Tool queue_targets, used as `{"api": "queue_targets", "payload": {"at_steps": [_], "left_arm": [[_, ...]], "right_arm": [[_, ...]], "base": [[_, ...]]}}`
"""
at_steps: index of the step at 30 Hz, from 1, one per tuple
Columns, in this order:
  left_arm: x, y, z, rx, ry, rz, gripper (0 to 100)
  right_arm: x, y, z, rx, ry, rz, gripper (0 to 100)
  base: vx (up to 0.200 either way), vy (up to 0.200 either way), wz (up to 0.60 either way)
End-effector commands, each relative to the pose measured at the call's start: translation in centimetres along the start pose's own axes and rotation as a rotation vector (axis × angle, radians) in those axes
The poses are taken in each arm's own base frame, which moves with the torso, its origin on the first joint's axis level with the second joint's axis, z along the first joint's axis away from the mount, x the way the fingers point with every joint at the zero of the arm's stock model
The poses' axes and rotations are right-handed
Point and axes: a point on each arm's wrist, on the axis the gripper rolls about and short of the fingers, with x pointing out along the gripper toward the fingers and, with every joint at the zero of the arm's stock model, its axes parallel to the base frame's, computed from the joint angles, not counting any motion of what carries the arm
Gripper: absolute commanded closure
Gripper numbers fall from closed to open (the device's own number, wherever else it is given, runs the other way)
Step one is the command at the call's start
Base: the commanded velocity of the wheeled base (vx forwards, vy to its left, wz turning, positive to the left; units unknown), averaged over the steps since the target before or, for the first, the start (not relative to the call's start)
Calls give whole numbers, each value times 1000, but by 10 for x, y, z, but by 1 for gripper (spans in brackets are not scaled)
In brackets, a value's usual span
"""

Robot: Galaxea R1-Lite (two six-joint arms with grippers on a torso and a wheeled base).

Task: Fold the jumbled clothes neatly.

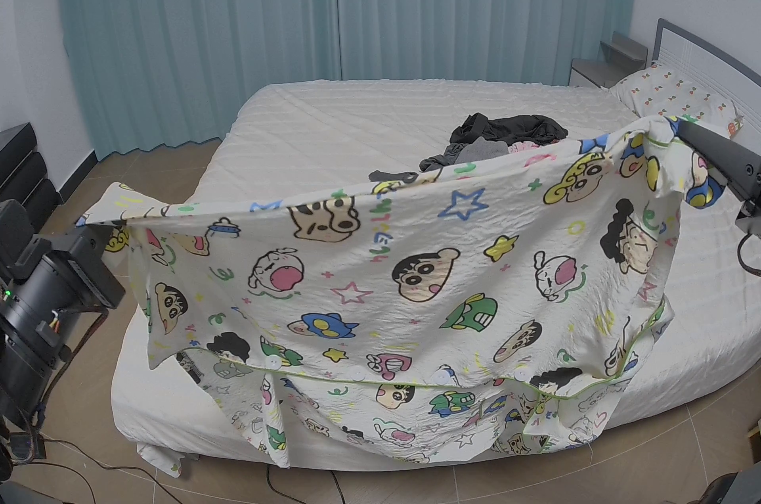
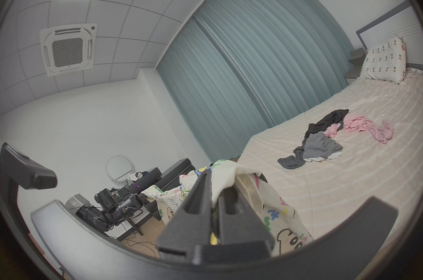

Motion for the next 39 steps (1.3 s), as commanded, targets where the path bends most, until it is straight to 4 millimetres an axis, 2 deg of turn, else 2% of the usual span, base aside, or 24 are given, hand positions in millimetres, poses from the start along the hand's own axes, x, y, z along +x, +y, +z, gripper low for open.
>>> {"api": "queue_targets", "payload": {"at_steps": [1, 8, 14, 15, 16, 21, 24, 27, 29, 39], "left_arm": [[26, -3, -22, 0, 98, 42, 100], [50, -2, -29, -21, 124, 89, 100], [75, -5, -36, -11, 144, 116, 100], [75, -5, -36, -11, 144, 116, 100], [84, -6, -42, -5, 160, 122, 100], [102, -7, -54, 6, 192, 141, 100], [121, -8, -64, -18, 206, 157, 100], [132, -7, -68, -20, 209, 169, 100], [152, -6, -75, -20, 204, 188, 100], [201, -5, -112, -4, 238, 219, 100]], "right_arm": [[15, -14, -13, 7, 62, -60, 100], [28, -31, -23, 14, 106, -133, 100], [46, -49, -30, -6, 120, -191, 100], [46, -49, -30, -6, 120, -191, 100], [54, -57, -30, -18, 103, -201, 100], [72, -75, -35, -22, 89, -235, 100], [90, -94, -42, -28, 70, -259, 100], [97, -103, -47, -30, 64, -267, 100], [109, -119, -55, -42, 55, -283, 100], [144, -161, -80, -46, 78, -337, 100]], "base": [[0, 0, 0], [0, 0, 0], [0, 0, 0], [200, 0, 0], [200, 0, 0], [200, 0, 0], [200, 0, 0], [200, 0, 0], [200, 0, 0], [200, 0, 0]]}}
